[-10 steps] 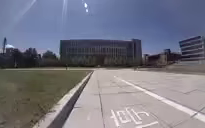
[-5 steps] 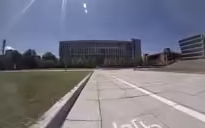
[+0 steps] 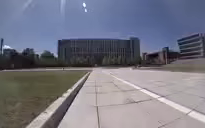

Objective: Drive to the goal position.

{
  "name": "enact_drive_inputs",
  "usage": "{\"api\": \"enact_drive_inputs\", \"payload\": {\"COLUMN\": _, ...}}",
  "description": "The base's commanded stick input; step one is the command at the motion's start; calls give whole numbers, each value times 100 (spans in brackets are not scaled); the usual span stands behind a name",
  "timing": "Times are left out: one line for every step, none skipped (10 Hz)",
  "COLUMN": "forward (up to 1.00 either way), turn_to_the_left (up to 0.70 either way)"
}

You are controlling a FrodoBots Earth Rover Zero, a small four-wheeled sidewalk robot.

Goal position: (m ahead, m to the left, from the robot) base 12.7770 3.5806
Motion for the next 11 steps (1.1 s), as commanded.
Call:
{"api": "enact_drive_inputs", "payload": {"forward": 70, "turn_to_the_left": 0}}
{"api": "enact_drive_inputs", "payload": {"forward": 70, "turn_to_the_left": 0}}
{"api": "enact_drive_inputs", "payload": {"forward": 70, "turn_to_the_left": 0}}
{"api": "enact_drive_inputs", "payload": {"forward": 70, "turn_to_the_left": 0}}
{"api": "enact_drive_inputs", "payload": {"forward": 70, "turn_to_the_left": 0}}
{"api": "enact_drive_inputs", "payload": {"forward": 70, "turn_to_the_left": 0}}
{"api": "enact_drive_inputs", "payload": {"forward": 70, "turn_to_the_left": 0}}
{"api": "enact_drive_inputs", "payload": {"forward": 70, "turn_to_the_left": 0}}
{"api": "enact_drive_inputs", "payload": {"forward": 70, "turn_to_the_left": 0}}
{"api": "enact_drive_inputs", "payload": {"forward": 70, "turn_to_the_left": 0}}
{"api": "enact_drive_inputs", "payload": {"forward": 70, "turn_to_the_left": 0}}
